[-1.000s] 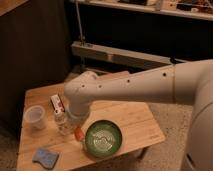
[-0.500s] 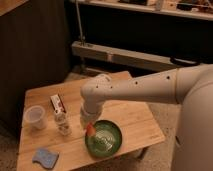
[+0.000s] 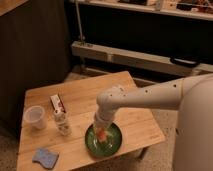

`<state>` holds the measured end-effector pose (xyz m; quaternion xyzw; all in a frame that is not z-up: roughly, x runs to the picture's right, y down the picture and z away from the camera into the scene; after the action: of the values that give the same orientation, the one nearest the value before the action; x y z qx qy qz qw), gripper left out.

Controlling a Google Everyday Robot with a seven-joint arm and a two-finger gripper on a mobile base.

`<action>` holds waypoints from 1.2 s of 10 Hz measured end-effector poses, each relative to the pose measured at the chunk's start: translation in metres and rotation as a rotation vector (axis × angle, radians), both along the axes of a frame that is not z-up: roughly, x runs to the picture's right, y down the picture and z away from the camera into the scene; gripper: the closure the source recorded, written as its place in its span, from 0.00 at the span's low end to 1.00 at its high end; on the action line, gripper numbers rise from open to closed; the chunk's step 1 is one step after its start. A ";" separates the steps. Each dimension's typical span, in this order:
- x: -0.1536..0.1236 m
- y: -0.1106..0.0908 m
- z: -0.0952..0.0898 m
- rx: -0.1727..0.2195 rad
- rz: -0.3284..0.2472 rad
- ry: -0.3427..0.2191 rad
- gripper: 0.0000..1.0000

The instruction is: Place the pepper in the ceramic bowl

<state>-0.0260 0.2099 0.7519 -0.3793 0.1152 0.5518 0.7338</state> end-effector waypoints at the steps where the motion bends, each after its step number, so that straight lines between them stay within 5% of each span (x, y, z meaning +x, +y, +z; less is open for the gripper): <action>1: 0.007 0.001 -0.002 -0.008 0.016 0.012 0.69; 6: -0.003 0.025 0.008 -0.080 0.007 0.009 0.23; 9: -0.007 0.026 0.007 -0.096 0.026 0.005 0.20; 12: 0.003 0.004 -0.022 -0.067 0.076 0.022 0.20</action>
<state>-0.0235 0.2139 0.7303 -0.4016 0.1273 0.5792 0.6979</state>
